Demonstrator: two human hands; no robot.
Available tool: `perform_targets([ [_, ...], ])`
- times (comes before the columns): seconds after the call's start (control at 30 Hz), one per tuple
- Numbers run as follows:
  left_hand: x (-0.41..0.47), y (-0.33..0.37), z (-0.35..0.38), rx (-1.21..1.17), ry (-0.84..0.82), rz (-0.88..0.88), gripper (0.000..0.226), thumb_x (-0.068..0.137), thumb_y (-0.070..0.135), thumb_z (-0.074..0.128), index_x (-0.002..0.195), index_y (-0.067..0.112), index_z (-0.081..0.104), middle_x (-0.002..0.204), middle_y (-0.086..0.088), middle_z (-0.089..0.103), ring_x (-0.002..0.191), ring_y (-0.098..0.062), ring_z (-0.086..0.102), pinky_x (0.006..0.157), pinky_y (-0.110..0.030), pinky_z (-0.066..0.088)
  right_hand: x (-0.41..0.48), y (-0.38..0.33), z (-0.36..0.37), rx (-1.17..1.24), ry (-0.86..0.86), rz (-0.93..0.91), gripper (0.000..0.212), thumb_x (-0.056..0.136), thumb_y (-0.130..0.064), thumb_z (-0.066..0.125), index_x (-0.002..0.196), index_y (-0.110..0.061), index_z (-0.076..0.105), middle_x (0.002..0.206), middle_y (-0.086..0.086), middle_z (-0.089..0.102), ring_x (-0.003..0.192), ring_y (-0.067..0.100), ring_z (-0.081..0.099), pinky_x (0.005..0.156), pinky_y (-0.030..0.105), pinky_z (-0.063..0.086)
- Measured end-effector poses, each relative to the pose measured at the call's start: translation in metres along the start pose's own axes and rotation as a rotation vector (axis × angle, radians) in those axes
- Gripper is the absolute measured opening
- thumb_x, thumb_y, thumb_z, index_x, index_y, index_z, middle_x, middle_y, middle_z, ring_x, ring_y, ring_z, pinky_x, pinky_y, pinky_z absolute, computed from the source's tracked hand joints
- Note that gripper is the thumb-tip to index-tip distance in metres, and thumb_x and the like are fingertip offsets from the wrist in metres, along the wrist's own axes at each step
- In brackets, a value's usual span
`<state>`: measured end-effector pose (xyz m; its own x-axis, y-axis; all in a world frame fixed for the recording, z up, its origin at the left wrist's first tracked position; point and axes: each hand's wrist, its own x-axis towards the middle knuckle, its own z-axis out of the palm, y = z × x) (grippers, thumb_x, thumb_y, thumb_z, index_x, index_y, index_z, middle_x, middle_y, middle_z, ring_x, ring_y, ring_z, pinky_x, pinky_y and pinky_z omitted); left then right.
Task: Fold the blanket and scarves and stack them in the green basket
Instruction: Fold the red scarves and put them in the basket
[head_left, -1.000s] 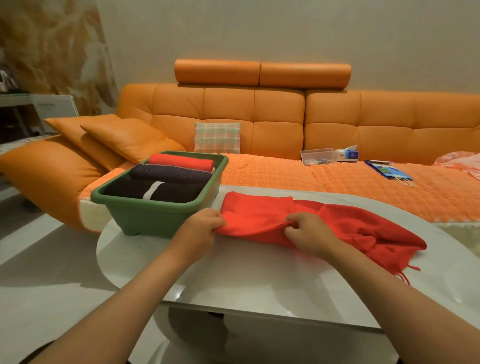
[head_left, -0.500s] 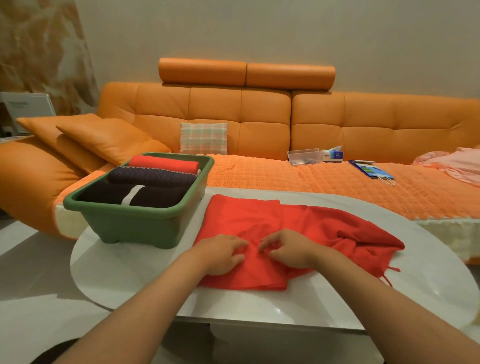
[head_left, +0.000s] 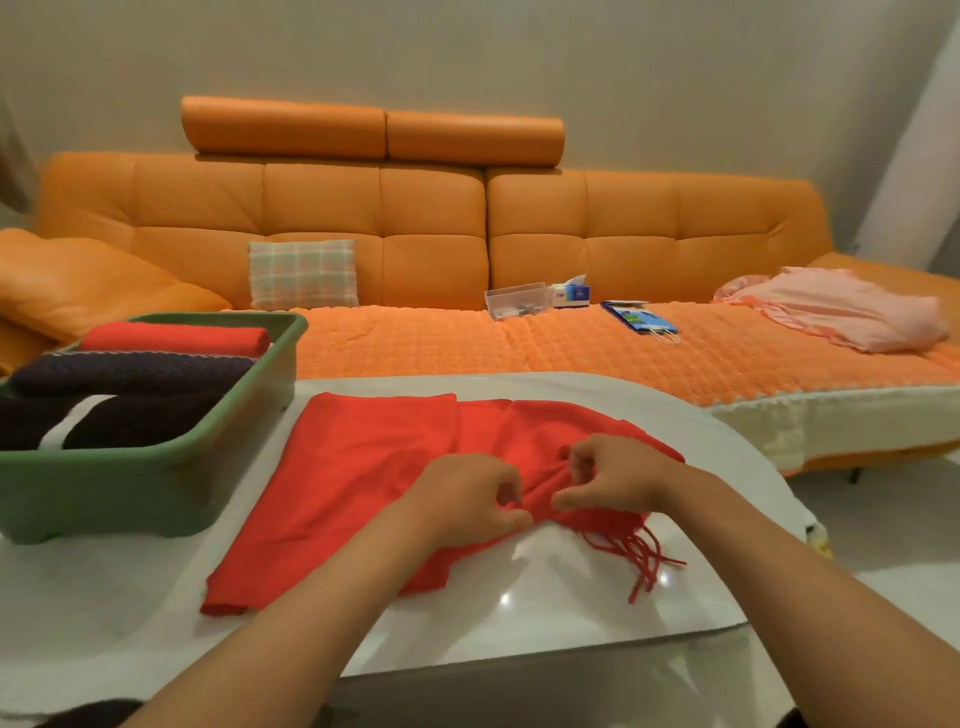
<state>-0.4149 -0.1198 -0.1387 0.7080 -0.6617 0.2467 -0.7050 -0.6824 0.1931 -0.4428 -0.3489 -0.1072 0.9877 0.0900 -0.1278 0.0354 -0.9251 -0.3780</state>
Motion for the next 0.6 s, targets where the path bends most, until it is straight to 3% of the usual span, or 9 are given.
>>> perform_targets([
  [0.07, 0.007, 0.007, 0.010, 0.055, -0.017, 0.024, 0.032, 0.075, 0.053, 0.064, 0.099, 0.031, 0.065, 0.098, 0.010, 0.068, 0.092, -0.012, 0.062, 0.075, -0.030, 0.047, -0.004, 0.013, 0.004, -0.116, -0.085, 0.010, 0.040, 0.060, -0.058, 0.077, 0.082, -0.032, 0.056, 0.098, -0.012, 0.062, 0.084, 0.011, 0.060, 0.075, 0.035, 0.055],
  [0.1, 0.010, 0.008, 0.013, 0.074, -0.031, 0.030, 0.030, 0.076, 0.047, 0.065, 0.100, 0.030, 0.065, 0.099, 0.008, 0.069, 0.093, -0.016, 0.062, 0.075, -0.030, 0.047, -0.004, 0.020, 0.007, -0.146, -0.073, 0.013, 0.033, 0.064, -0.048, 0.077, 0.083, -0.035, 0.054, 0.105, -0.011, 0.060, 0.089, 0.013, 0.059, 0.077, 0.033, 0.054],
  [0.13, 0.014, 0.009, 0.015, 0.073, -0.047, 0.027, 0.027, 0.078, 0.039, 0.064, 0.103, 0.029, 0.066, 0.101, 0.006, 0.069, 0.096, -0.019, 0.062, 0.076, -0.030, 0.046, -0.004, 0.026, 0.008, -0.155, -0.031, 0.019, 0.024, 0.071, -0.032, 0.074, 0.082, -0.035, 0.053, 0.107, -0.010, 0.060, 0.092, 0.015, 0.060, 0.077, 0.031, 0.053],
  [0.23, 0.023, 0.009, 0.015, 0.002, -0.064, -0.021, 0.023, 0.088, 0.021, 0.059, 0.108, 0.025, 0.069, 0.110, 0.000, 0.069, 0.105, -0.024, 0.061, 0.084, -0.033, 0.047, -0.006, 0.042, 0.001, -0.203, 0.124, 0.016, 0.038, 0.073, 0.001, 0.057, 0.084, -0.035, 0.062, 0.098, -0.005, 0.064, 0.092, 0.021, 0.060, 0.072, 0.028, 0.047],
  [0.33, 0.028, 0.004, 0.004, -0.104, 0.045, -0.099, 0.025, 0.095, 0.015, 0.053, 0.111, 0.020, 0.072, 0.111, 0.000, 0.070, 0.104, -0.020, 0.062, 0.089, -0.032, 0.046, -0.011, 0.054, -0.021, -0.329, 0.348, 0.032, 0.034, 0.072, 0.001, 0.056, 0.066, -0.032, 0.061, 0.092, -0.003, 0.064, 0.091, 0.025, 0.059, 0.070, 0.028, 0.036],
  [0.4, 0.026, 0.006, -0.007, -0.241, 0.053, -0.161, 0.024, 0.096, 0.013, 0.053, 0.107, 0.022, 0.073, 0.097, 0.008, 0.070, 0.089, -0.008, 0.059, 0.081, -0.024, 0.042, -0.015, 0.063, -0.031, -0.553, 0.473, 0.071, 0.028, 0.081, -0.006, 0.054, 0.075, -0.029, 0.069, 0.096, -0.003, 0.066, 0.099, 0.026, 0.054, 0.079, 0.033, 0.036],
  [0.5, 0.020, 0.016, -0.017, -0.423, -0.223, -0.146, 0.026, 0.091, 0.009, 0.057, 0.093, 0.029, 0.074, 0.069, 0.021, 0.064, 0.063, 0.006, 0.054, 0.068, -0.015, 0.040, -0.020, 0.072, -0.034, -0.811, 0.260, 0.249, 0.029, 0.091, -0.014, 0.043, 0.103, -0.022, 0.068, 0.110, -0.002, 0.067, 0.118, 0.026, 0.048, 0.105, 0.048, 0.029],
  [0.6, 0.015, 0.034, -0.016, -0.375, -0.534, -0.105, 0.026, 0.085, 0.009, 0.059, 0.093, 0.024, 0.079, 0.065, 0.027, 0.064, 0.060, 0.009, 0.055, 0.063, -0.008, 0.040, -0.022, 0.069, -0.028, -0.750, 0.147, 0.323, 0.031, 0.090, -0.017, 0.040, 0.111, -0.020, 0.062, 0.116, 0.000, 0.064, 0.127, 0.027, 0.043, 0.113, 0.057, 0.018],
])
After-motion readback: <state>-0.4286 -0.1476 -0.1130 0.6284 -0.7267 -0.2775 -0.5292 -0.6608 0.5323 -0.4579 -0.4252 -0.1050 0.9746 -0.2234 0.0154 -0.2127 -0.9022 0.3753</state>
